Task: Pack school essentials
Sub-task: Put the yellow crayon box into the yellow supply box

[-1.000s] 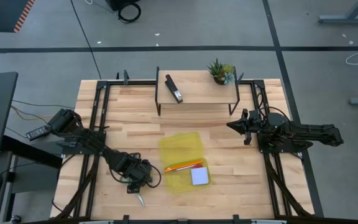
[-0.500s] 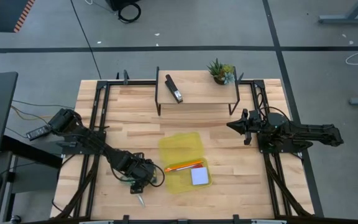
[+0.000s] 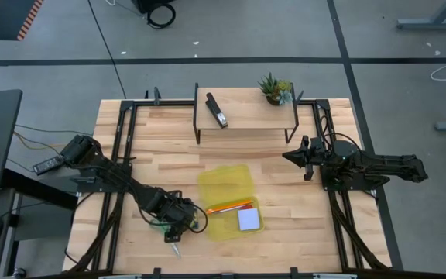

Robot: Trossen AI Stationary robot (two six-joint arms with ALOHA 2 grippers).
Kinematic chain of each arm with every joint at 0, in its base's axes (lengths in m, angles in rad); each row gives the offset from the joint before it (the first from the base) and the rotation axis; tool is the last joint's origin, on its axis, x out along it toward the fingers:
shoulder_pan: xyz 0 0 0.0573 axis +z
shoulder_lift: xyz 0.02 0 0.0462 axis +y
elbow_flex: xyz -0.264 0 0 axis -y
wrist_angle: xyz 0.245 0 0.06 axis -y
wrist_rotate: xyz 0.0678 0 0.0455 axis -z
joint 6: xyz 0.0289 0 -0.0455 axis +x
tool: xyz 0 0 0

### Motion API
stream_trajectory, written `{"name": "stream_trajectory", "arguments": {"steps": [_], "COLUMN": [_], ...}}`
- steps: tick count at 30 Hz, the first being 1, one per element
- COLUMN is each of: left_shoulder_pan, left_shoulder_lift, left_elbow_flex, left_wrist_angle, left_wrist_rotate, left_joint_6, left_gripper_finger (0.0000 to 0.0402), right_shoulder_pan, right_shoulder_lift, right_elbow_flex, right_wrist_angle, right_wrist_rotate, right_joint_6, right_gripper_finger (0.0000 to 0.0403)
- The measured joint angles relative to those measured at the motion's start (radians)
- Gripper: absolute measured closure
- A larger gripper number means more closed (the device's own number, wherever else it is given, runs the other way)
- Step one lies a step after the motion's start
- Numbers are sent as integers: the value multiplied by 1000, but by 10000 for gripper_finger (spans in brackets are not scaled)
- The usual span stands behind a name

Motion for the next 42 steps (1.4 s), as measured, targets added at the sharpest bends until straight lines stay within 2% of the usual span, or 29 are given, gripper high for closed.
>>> {"name": "stream_trajectory", "arguments": {"steps": [17, 28, 42], "left_shoulder_pan": [1, 26, 91], "left_shoulder_lift": [-1, -2, -2], "left_elbow_flex": [1, 83, 193], "left_wrist_angle": [-17, -74, -228], "left_wrist_rotate": [22, 18, 25], "left_joint_6": [19, 71, 98], "left_gripper_finger": [72, 72, 72], "right_shoulder_pan": [0, 0, 0], "right_shoulder_lift": [0, 0, 0], "right_elbow_flex": [0, 0, 0], "right_wrist_angle": [0, 0, 0], "right_wrist_rotate": [0, 0, 0], "right_joint_6": [0, 0, 0], "right_gripper_finger": [397, 397, 397]}}
